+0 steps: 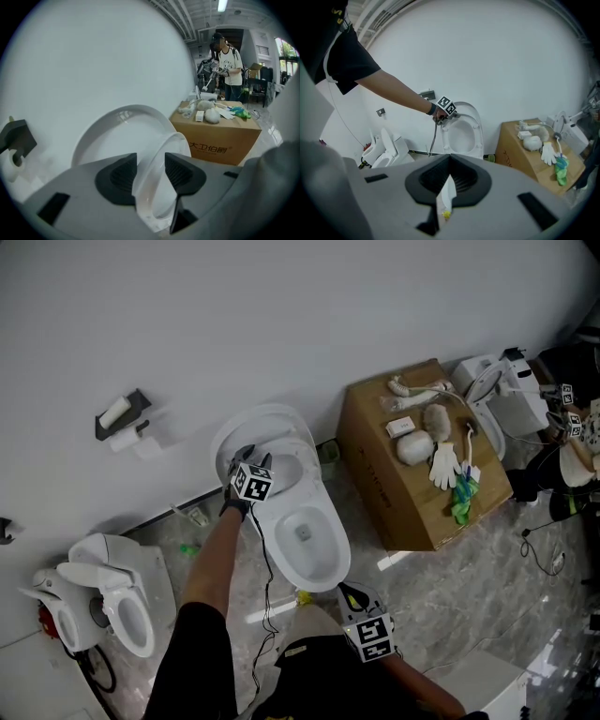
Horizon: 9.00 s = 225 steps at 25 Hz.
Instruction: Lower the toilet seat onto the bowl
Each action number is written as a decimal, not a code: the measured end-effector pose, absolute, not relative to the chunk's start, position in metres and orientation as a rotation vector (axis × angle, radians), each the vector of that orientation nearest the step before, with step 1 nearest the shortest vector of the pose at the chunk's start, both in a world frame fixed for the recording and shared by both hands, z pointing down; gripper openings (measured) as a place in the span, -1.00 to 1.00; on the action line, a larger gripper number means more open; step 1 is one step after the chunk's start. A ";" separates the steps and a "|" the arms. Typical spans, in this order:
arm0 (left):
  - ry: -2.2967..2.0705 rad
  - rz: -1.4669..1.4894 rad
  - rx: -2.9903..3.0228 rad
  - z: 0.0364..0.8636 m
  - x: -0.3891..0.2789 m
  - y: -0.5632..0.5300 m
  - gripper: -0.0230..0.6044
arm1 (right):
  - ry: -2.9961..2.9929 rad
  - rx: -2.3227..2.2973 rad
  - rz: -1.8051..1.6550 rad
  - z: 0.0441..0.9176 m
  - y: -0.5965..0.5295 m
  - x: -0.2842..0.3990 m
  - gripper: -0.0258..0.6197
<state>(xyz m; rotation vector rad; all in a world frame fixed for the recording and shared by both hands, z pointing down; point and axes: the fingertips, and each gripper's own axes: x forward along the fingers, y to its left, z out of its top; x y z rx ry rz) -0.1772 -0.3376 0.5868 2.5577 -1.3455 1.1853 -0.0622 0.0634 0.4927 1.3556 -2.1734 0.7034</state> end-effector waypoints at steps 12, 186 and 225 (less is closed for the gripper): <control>-1.312 1.517 2.628 0.592 -0.185 -0.344 -0.63 | -2.159 1.385 0.718 0.494 0.059 -0.060 -0.93; -0.116 1.624 2.407 0.733 -0.078 0.044 -0.44 | -1.881 1.461 1.079 0.596 0.094 -0.003 -0.94; -0.124 1.737 2.269 0.803 -0.075 0.095 -0.47 | -1.739 1.446 1.325 0.692 0.132 -0.004 -0.94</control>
